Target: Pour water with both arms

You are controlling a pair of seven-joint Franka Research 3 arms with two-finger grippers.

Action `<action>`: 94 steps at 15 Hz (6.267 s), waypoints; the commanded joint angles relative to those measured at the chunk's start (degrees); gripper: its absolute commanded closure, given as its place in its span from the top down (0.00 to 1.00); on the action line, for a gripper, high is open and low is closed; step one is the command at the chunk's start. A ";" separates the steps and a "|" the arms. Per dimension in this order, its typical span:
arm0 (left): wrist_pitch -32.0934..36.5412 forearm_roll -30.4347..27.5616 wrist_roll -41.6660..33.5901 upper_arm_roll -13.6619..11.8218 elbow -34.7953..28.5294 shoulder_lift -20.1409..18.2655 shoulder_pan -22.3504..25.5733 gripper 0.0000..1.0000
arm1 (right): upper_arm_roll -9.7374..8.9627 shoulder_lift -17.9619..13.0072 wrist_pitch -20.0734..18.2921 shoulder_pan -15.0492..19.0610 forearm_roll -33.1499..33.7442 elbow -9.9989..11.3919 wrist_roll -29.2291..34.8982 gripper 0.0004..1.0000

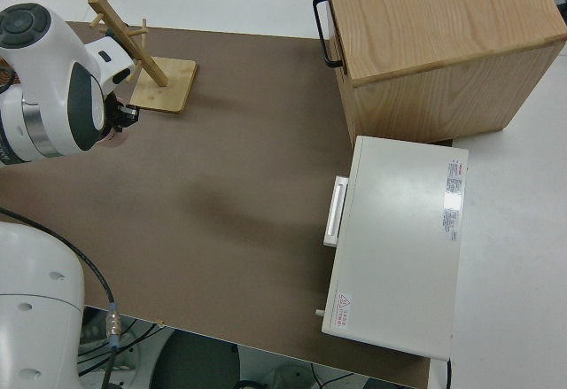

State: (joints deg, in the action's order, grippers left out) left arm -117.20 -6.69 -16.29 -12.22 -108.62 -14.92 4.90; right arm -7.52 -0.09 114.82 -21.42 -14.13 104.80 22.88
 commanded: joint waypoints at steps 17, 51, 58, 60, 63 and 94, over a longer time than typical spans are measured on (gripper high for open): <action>-7.17 1.94 8.21 4.57 -24.53 -14.43 -6.39 0.00 | 1.45 21.26 12.71 -14.79 -2.39 -9.26 16.93 0.00; -5.85 1.33 8.48 11.61 -27.61 -13.64 -7.18 0.00 | 0.14 29.62 19.83 -16.73 -2.39 -13.39 23.62 0.99; -4.45 1.50 6.80 12.13 -27.61 -13.46 -7.88 0.00 | 0.93 28.91 4.21 -15.41 6.81 -20.60 21.78 0.99; -3.48 1.41 6.89 12.31 -27.61 -13.46 -7.97 0.00 | 1.19 25.94 1.11 -13.22 10.17 -20.87 14.17 0.99; -2.69 1.15 6.89 12.93 -28.57 -13.55 -9.02 0.00 | 2.85 23.12 -3.97 -10.93 11.57 -20.60 3.53 0.99; 2.40 -4.74 10.84 18.99 -26.12 -1.60 -14.13 0.00 | 13.76 1.40 -23.77 16.76 12.81 -10.67 -29.73 0.99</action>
State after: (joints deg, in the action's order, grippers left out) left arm -119.64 -13.09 -6.86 7.11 -138.67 -17.57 -9.07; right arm 9.70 2.56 91.39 -7.41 -1.09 92.99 -5.78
